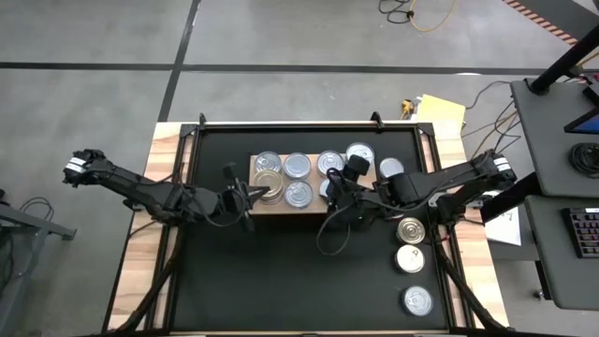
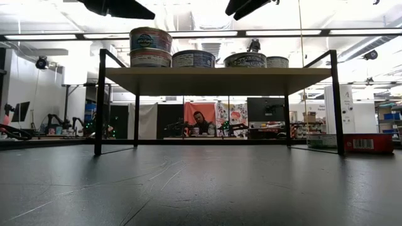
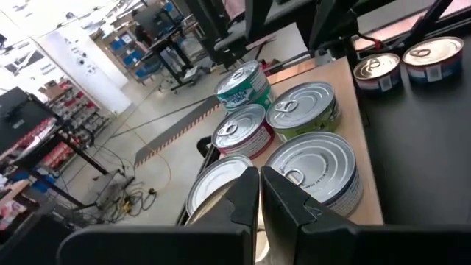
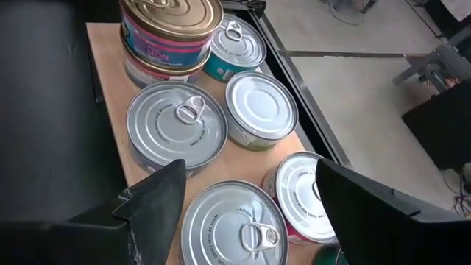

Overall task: Stack canned seafood by type on shelf
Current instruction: Stack the blue tuna can on the blue tuna can

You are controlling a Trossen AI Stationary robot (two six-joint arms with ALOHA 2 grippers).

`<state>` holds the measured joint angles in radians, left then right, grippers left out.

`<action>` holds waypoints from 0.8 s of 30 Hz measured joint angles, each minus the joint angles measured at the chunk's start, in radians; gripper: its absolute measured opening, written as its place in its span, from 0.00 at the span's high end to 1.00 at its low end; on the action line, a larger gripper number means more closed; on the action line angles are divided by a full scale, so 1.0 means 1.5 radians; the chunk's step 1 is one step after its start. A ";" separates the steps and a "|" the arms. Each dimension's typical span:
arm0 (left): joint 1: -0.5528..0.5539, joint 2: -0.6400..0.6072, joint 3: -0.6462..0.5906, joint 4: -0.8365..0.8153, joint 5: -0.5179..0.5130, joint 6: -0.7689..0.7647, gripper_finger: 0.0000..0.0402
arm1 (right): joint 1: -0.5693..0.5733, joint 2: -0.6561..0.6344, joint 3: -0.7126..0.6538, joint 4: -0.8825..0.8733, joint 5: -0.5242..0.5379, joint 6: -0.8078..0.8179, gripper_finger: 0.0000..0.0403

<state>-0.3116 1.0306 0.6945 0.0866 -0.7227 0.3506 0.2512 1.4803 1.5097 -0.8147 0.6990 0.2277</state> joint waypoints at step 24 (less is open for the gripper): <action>0.001 0.000 0.000 -0.082 -0.018 -0.153 1.00 | 0.000 0.005 -0.006 -0.028 0.000 -0.002 0.44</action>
<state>-0.3099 1.0302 0.6946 -0.0369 -0.7499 0.1211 0.2512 1.4876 1.5014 -0.8569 0.6991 0.2250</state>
